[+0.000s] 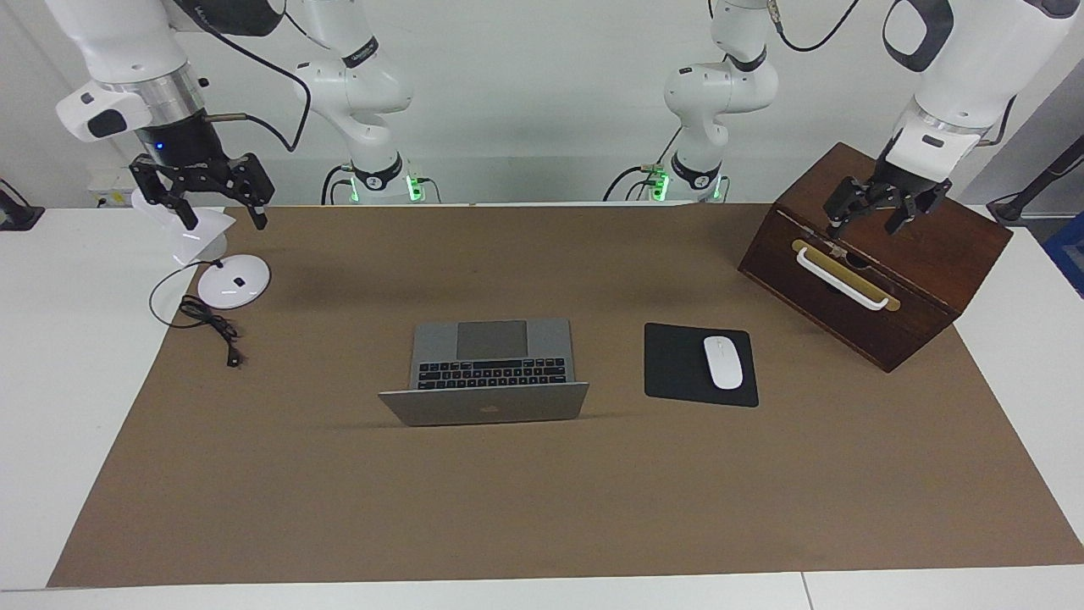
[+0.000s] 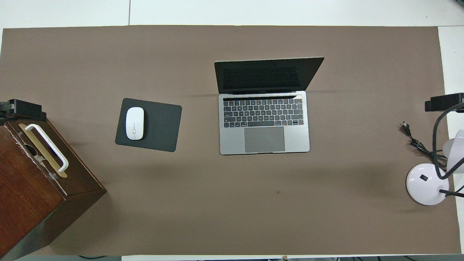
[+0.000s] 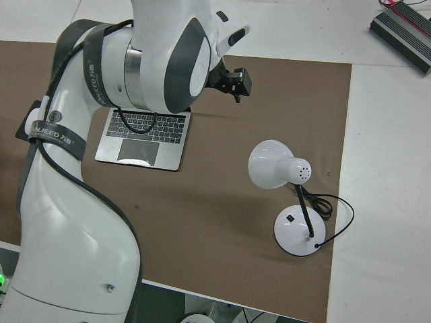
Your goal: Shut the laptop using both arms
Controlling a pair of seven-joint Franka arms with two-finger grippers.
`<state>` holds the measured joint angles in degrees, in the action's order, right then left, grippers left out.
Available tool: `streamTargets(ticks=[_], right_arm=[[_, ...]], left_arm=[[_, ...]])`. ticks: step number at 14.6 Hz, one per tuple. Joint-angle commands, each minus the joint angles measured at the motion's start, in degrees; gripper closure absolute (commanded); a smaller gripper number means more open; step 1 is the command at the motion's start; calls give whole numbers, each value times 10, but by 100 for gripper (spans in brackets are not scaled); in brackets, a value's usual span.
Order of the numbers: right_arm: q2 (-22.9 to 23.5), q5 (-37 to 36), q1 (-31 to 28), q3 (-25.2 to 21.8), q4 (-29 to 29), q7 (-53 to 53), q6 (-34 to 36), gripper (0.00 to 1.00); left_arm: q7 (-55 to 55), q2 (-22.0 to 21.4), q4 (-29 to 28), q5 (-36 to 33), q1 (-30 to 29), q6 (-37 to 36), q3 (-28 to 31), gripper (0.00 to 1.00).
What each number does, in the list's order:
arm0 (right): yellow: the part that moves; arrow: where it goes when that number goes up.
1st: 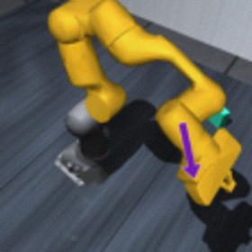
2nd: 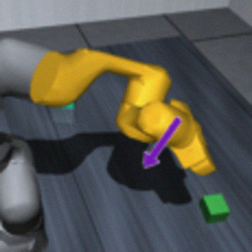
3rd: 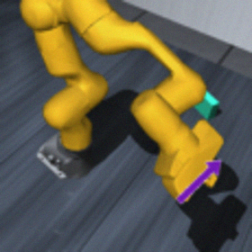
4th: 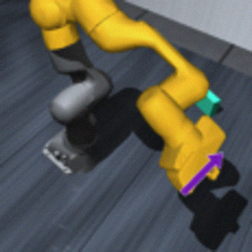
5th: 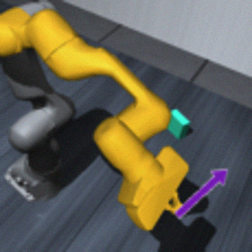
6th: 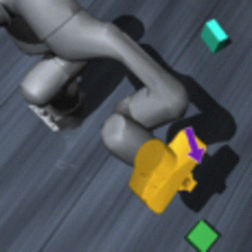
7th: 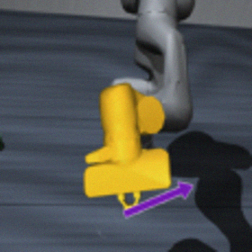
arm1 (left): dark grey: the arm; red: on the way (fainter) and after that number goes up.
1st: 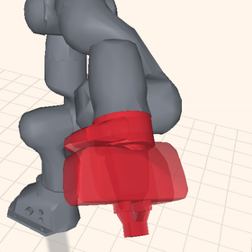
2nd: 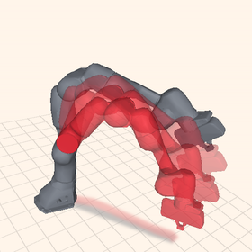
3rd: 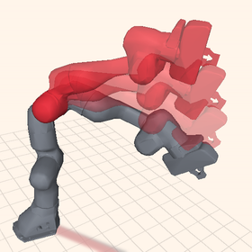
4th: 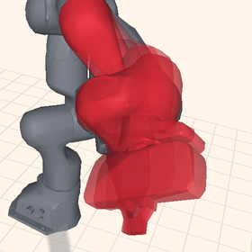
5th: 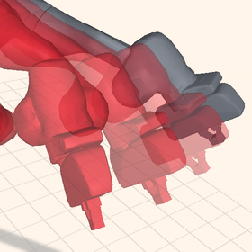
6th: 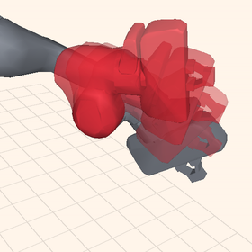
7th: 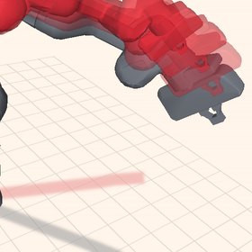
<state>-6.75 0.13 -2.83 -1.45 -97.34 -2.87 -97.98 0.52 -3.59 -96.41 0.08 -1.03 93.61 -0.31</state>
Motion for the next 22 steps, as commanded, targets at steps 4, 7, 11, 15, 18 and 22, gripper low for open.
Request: streamTargets(ticks=[4,7,11,15,18,22], right_arm=[[-5,-7,-9,5,-5,-14,-11,0],[-5,-7,-9,5,-6,-13,-11,0],[-5,-7,-10,5,-7,-16,-11,0],[-3,-7,-11,4,-4,-20,-20,0],[11,-7,-13,4,0,-19,-41,0],[52,-12,-14,3,37,-19,-59,0]], left_arm=[[4,-15,-17,-11,6,7,1,0],[4,-15,-17,-11,6,7,0,0],[3,-15,-18,-11,6,2,-1,0],[3,-16,-18,-11,6,-1,-1,0],[4,-17,-18,-11,5,1,-1,0],[5,-17,-18,-11,6,1,-1,0]])
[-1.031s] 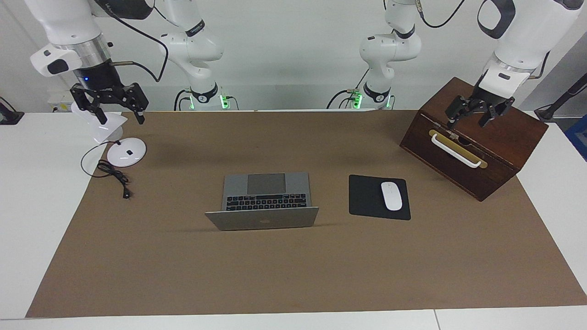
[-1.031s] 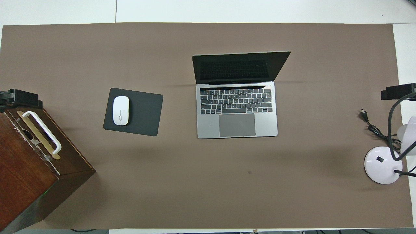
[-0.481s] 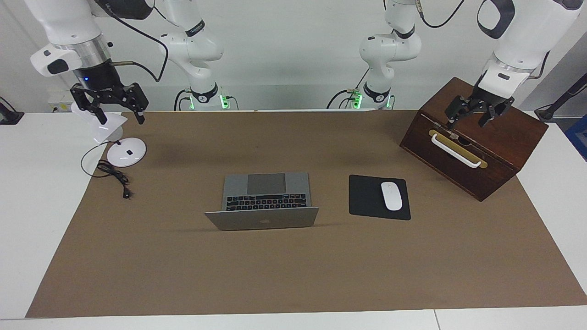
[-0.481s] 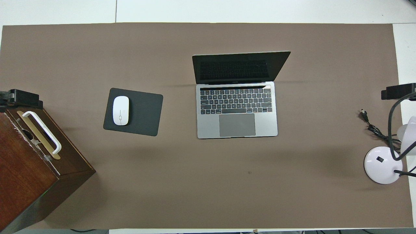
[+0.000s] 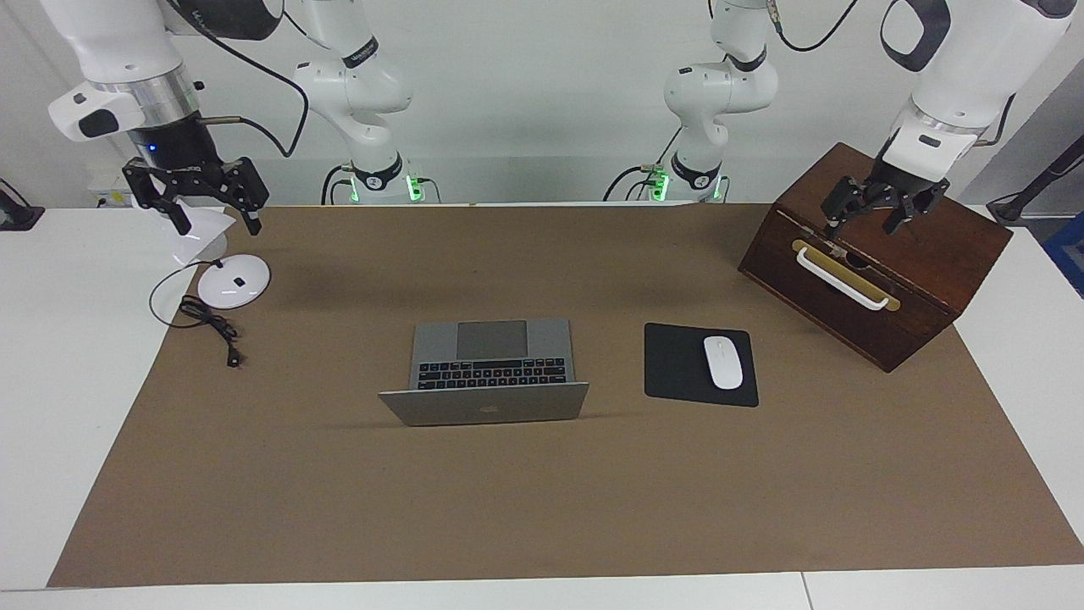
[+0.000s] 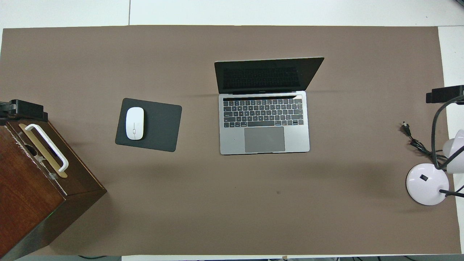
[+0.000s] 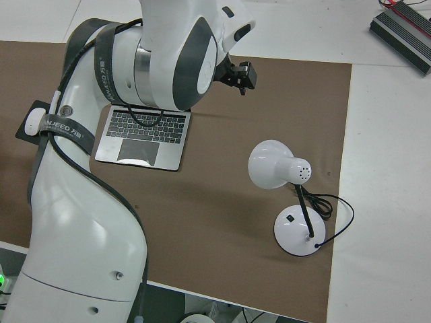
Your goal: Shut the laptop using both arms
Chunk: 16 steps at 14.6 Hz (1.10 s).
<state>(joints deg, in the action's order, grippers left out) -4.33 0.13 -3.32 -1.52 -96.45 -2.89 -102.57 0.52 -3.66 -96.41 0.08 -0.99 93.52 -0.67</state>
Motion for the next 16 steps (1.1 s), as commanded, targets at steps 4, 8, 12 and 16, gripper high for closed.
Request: streamTargets(ticks=[4,8,12,16], right_arm=[[54,-15,-9,4,32,-20,-48,0],[101,-16,-15,4,86,-34,-47,0],[137,-21,-17,4,128,-37,-40,0],[162,-25,-17,5,144,-37,-39,0]], left_arm=[[2,-16,-18,-11,6,4,3,0],[4,-16,-18,-11,5,10,2,100],[-3,-15,-17,-11,5,10,3,100],[-2,-15,-18,-10,5,14,1,100]])
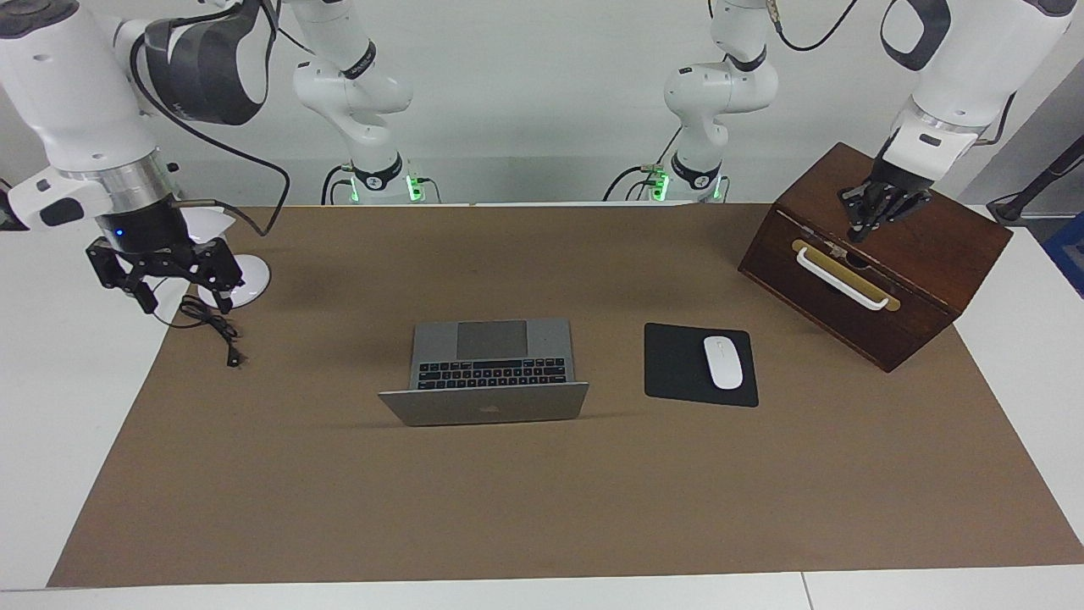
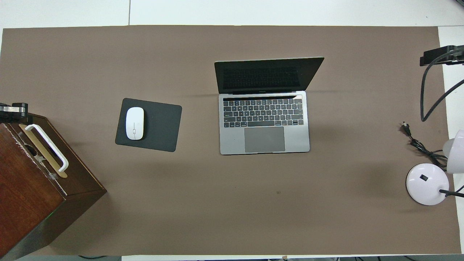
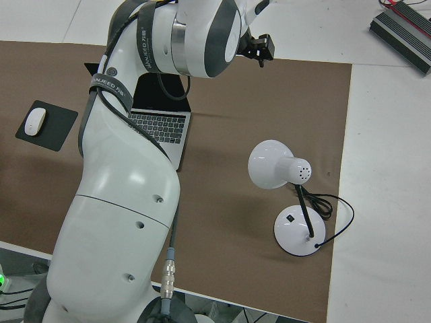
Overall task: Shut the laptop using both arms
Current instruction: 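Move the left gripper toward the laptop front while the right gripper reaches over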
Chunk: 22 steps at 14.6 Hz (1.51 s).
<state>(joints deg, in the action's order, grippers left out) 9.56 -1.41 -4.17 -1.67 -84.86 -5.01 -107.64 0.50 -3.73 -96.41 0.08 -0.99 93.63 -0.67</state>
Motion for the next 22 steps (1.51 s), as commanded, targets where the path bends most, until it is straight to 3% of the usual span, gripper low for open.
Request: streamTargets(ticks=[1,3,8,11,15,17,18,19,22], right_arm=[[32,-10,-8,6,37,-17,12,0],[59,-10,-9,6,69,-17,12,0],[102,-11,-15,7,115,-25,12,0],[134,-10,-24,10,151,-41,11,0],[211,-10,-34,13,232,-62,2,3],[242,-10,-33,13,244,-62,-38,7],[254,-10,-29,13,244,-61,-55,14],[266,-9,-28,15,245,-61,-75,27],[283,-9,-25,18,242,-61,-107,90]], left_arm=[[-1,-15,-19,-5,3,17,1,100],[1,-15,-21,26,-2,22,2,100],[0,-21,-45,30,22,64,1,100],[1,-50,-113,43,35,129,1,100],[4,-94,-219,45,70,229,1,100],[4,-105,-249,45,93,269,1,100],[4,-109,-263,45,105,286,1,100],[4,-115,-277,45,115,303,1,100],[0,-134,-334,45,151,360,1,100]])
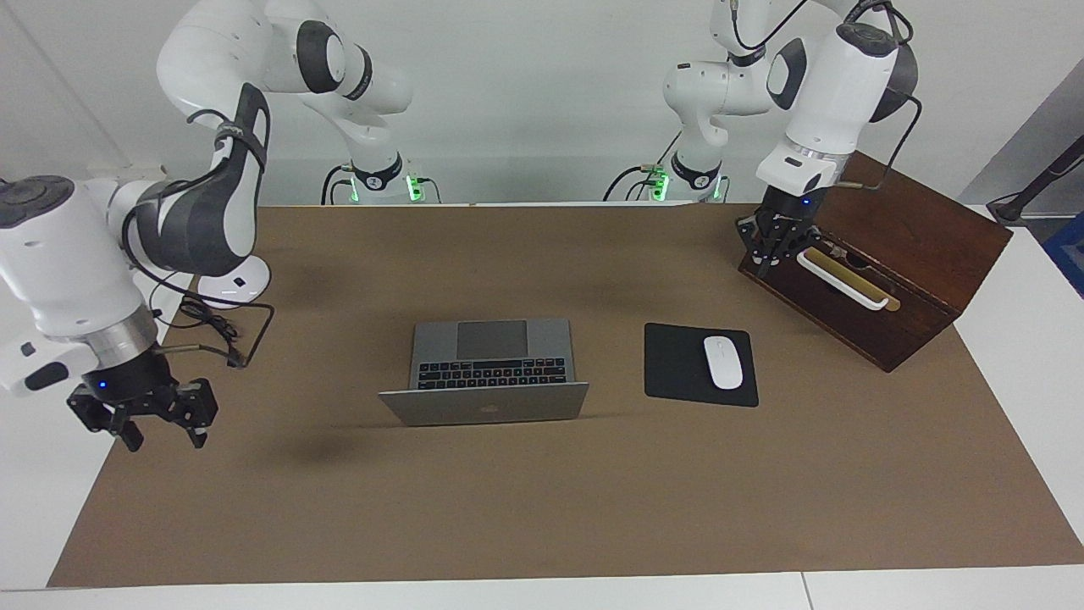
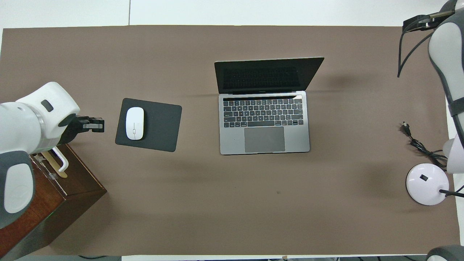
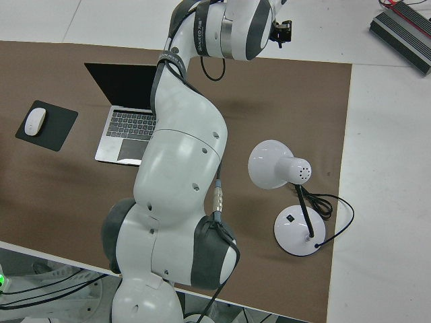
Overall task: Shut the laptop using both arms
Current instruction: 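Move the left gripper toward the laptop front while the right gripper reaches over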
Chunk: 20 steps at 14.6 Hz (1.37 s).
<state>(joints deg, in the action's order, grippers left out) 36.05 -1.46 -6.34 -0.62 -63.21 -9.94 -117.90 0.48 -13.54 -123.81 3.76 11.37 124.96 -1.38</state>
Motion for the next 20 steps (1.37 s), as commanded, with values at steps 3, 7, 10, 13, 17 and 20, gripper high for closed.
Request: streamTargets(ticks=[3,7,10,13,17,20], right_arm=[[18,-30,-3,7,26,-15,-6,100],[35,-35,3,8,28,-10,-30,100],[78,-32,5,21,73,-2,-58,100],[105,-33,46,33,103,91,-59,100],[107,-33,97,33,111,185,-42,100],[105,-34,127,31,111,235,-27,100]], left_arm=[[-26,-43,-117,10,70,132,8,100],[-78,-37,-159,10,132,232,8,100],[-123,-14,-202,10,176,353,8,100],[-140,31,-206,10,211,425,8,100],[-141,93,-206,10,246,521,8,100],[-144,117,-206,10,249,570,8,100]])
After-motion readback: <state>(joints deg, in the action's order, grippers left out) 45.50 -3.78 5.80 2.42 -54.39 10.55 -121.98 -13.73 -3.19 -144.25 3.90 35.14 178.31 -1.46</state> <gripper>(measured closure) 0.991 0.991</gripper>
